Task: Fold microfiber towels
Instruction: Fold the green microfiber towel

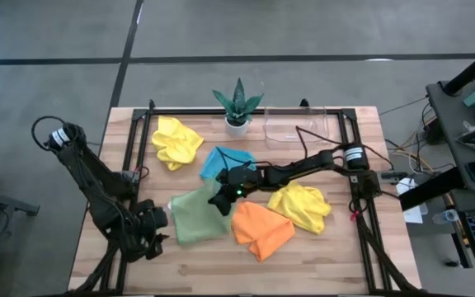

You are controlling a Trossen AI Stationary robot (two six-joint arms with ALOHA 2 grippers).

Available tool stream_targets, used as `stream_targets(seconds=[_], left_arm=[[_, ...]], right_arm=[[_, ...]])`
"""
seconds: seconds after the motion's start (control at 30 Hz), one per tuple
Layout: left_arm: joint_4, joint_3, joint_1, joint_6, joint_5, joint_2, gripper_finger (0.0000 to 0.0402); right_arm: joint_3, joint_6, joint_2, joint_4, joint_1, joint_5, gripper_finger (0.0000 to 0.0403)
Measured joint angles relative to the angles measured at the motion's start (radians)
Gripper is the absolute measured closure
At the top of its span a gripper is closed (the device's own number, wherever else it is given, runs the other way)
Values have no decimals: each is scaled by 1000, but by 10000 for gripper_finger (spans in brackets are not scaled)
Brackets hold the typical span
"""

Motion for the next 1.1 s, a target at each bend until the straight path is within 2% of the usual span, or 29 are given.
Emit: stream_targets(seconds=[0.2,0.5,0.77,0.9,1.0,1.1], left_arm=[[-3,-53,-28,-75,18,5,231],[7,-92,-41,-106,20,4,230],[141,-194,-42,-143,56,48,231],[145,-197,-42,-144,56,62,231],[151,-197,-42,-145,56,63,231],[174,-197,-42,-145,54,62,231]], right_arm=[[124,-3,103,-5,1,-6,394],[300,-2,230,-4,14,-57,394],[418,-12,311,-89,21,-57,394],[468,-27,344,-99,23,-51,394],[503,-48,360,-135,23,-45,384],[532,-74,365,-182,23,-17,358]])
